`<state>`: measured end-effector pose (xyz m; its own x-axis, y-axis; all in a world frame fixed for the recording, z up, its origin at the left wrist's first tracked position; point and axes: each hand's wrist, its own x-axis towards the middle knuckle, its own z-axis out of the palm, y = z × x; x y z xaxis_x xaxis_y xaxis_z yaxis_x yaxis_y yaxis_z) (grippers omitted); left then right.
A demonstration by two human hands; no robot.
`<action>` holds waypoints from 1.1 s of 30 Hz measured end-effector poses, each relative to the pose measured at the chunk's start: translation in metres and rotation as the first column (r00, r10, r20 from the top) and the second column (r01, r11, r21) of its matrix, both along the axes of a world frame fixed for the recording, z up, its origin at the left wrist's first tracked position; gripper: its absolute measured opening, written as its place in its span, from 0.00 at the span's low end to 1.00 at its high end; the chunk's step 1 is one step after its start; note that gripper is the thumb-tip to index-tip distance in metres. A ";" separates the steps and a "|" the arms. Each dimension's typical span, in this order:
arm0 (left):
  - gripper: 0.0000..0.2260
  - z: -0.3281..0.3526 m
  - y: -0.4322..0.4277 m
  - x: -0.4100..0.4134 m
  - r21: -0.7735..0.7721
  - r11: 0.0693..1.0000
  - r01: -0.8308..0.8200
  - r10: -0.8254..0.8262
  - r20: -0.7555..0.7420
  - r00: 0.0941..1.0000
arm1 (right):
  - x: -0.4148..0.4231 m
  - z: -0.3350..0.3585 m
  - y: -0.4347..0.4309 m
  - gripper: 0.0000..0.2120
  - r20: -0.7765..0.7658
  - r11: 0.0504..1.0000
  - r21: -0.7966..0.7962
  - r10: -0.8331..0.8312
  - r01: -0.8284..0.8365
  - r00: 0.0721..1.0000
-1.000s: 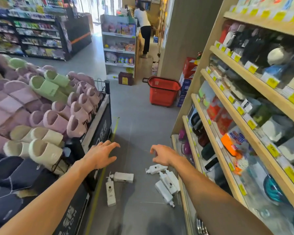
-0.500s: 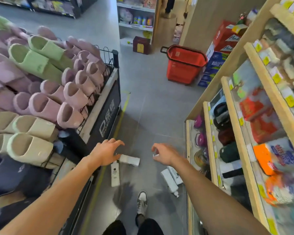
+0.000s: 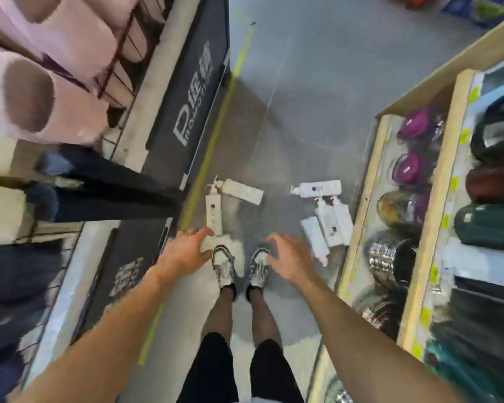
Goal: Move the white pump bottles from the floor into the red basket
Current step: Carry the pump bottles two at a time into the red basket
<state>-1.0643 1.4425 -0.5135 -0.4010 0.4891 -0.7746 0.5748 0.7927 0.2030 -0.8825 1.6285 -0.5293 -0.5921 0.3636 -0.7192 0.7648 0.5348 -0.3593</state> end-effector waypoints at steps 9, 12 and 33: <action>0.19 -0.268 -0.004 -0.017 -0.003 0.920 -0.393 0.392 0.063 0.918 | -0.052 -0.242 -0.008 0.22 0.084 0.995 -0.081 -0.056 0.063 0.995; 0.23 -0.370 -0.001 -0.019 -0.024 0.901 -0.432 0.433 0.028 0.901 | -0.077 -0.342 -0.002 0.22 0.080 0.995 -0.075 -0.057 0.063 0.995; 0.33 -0.565 0.026 -0.046 0.080 0.637 -0.767 0.771 -0.103 0.629 | -0.191 -0.551 0.050 0.33 -0.029 0.988 0.135 -0.067 0.070 0.997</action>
<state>-1.1105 1.4682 -1.0787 -0.7258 -0.0196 -0.6876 -0.2206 0.9534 0.2057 -1.0740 1.6783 -1.0805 -0.5789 0.4972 -0.6462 0.7934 0.5262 -0.3059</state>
